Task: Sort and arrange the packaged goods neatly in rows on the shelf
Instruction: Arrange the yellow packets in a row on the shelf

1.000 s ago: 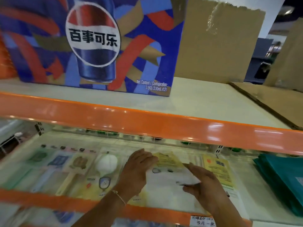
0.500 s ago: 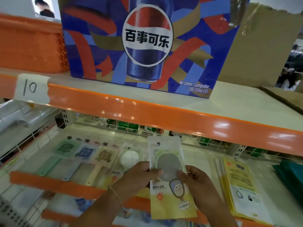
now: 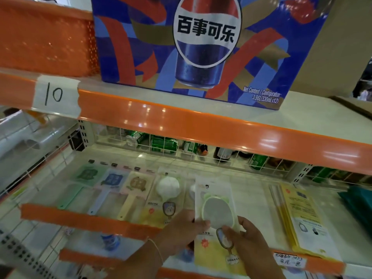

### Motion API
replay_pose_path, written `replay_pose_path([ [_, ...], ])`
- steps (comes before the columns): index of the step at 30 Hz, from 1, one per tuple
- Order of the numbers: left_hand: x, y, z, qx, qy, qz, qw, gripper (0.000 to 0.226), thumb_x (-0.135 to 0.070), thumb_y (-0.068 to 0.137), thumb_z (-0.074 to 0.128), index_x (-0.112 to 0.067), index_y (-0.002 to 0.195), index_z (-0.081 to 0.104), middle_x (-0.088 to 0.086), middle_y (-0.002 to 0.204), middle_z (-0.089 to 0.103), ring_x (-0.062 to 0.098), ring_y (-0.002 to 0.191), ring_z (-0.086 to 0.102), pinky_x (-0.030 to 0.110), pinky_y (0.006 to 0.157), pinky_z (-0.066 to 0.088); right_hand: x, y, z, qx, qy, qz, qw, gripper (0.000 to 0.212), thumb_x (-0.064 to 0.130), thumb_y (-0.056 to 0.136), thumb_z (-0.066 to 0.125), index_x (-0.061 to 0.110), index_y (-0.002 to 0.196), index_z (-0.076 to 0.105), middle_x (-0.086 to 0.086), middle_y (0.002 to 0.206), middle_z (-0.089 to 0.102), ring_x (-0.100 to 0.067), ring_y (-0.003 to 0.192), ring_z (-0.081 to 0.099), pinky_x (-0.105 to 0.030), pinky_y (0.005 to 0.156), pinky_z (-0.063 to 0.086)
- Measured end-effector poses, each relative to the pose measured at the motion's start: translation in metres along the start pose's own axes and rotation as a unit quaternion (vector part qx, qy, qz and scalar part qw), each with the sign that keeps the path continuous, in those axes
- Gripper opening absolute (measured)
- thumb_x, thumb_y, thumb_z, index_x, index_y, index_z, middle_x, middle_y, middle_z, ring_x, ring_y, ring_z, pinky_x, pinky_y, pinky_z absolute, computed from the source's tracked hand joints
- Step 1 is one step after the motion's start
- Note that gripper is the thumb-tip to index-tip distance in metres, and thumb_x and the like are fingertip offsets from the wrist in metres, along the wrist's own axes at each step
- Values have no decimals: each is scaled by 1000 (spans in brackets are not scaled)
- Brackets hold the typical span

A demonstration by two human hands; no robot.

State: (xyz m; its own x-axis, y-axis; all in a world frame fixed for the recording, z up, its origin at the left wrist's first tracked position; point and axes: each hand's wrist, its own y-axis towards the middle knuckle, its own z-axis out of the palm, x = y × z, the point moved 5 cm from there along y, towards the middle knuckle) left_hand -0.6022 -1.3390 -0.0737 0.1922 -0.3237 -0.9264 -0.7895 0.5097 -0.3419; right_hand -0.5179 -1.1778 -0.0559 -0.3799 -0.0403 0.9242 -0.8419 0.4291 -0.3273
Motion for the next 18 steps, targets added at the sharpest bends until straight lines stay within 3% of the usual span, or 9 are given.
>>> replay_pose_path([
  [2, -5, -1, -10, -41, 69, 26, 996, 32, -41, 92, 58, -16, 73, 61, -11, 60, 52, 2, 54, 48, 17, 53, 36, -1, 4, 2, -16, 7, 12, 1000, 18, 15, 81, 76, 14, 97, 68, -13, 69, 73, -18, 58, 63, -28, 60, 46],
  [3, -9, -2, -19, -84, 117, 57, 988, 32, -41, 94, 54, -16, 77, 63, -12, 59, 52, 0, 52, 47, 15, 51, 34, 0, 6, 5, -20, 19, 18, 999, 18, 14, 82, 76, 12, 98, 67, -14, 71, 73, -20, 60, 64, -28, 58, 47],
  [6, -18, -15, -52, -244, 229, 171, 927, 19, -34, 95, 50, -23, 93, 65, -9, 64, 59, 1, 55, 54, 16, 55, 43, 6, 15, 18, -23, 37, 18, 999, 20, 10, 83, 74, 11, 101, 64, -14, 76, 75, -23, 63, 67, -27, 48, 51],
  [9, -8, -21, -92, -339, 299, 221, 864, 27, -33, 92, 45, -18, 99, 66, -3, 77, 66, 10, 64, 60, 27, 59, 52, 15, 29, 39, -28, 13, 1, 1000, 28, 14, 82, 75, 11, 107, 61, -11, 84, 75, -25, 71, 71, -33, 50, 56],
  [11, -1, -25, -119, -374, 334, 234, 833, 31, -27, 91, 45, -10, 105, 67, 7, 87, 68, 19, 71, 63, 30, 62, 54, 22, 39, 56, -32, -12, -13, 999, 31, 15, 82, 76, 11, 108, 60, -9, 88, 72, -25, 74, 71, -37, 53, 59],
  [13, 14, -25, -140, -378, 354, 227, 824, 40, -28, 91, 40, -6, 112, 67, 12, 102, 68, 25, 90, 64, 37, 76, 56, 26, 48, 74, -26, -15, -24, 999, 31, 15, 82, 75, 12, 108, 59, -9, 92, 70, -23, 75, 70, -35, 52, 58],
  [15, 29, -24, -149, -370, 372, 236, 818, 45, -31, 94, 37, -6, 121, 64, 11, 119, 65, 25, 112, 59, 42, 93, 51, 28, 57, 93, -21, -22, -28, 999, 31, 17, 82, 75, 12, 109, 60, -8, 95, 69, -24, 79, 70, -39, 57, 60],
  [18, 42, -25, -151, -383, 397, 274, 788, 43, -29, 95, 41, -6, 123, 63, 9, 126, 63, 25, 120, 53, 42, 105, 40, 28, 67, 115, -19, -43, -31, 998, 35, 22, 82, 73, 14, 112, 57, -6, 98, 66, -23, 82, 67, -42, 67, 60],
])
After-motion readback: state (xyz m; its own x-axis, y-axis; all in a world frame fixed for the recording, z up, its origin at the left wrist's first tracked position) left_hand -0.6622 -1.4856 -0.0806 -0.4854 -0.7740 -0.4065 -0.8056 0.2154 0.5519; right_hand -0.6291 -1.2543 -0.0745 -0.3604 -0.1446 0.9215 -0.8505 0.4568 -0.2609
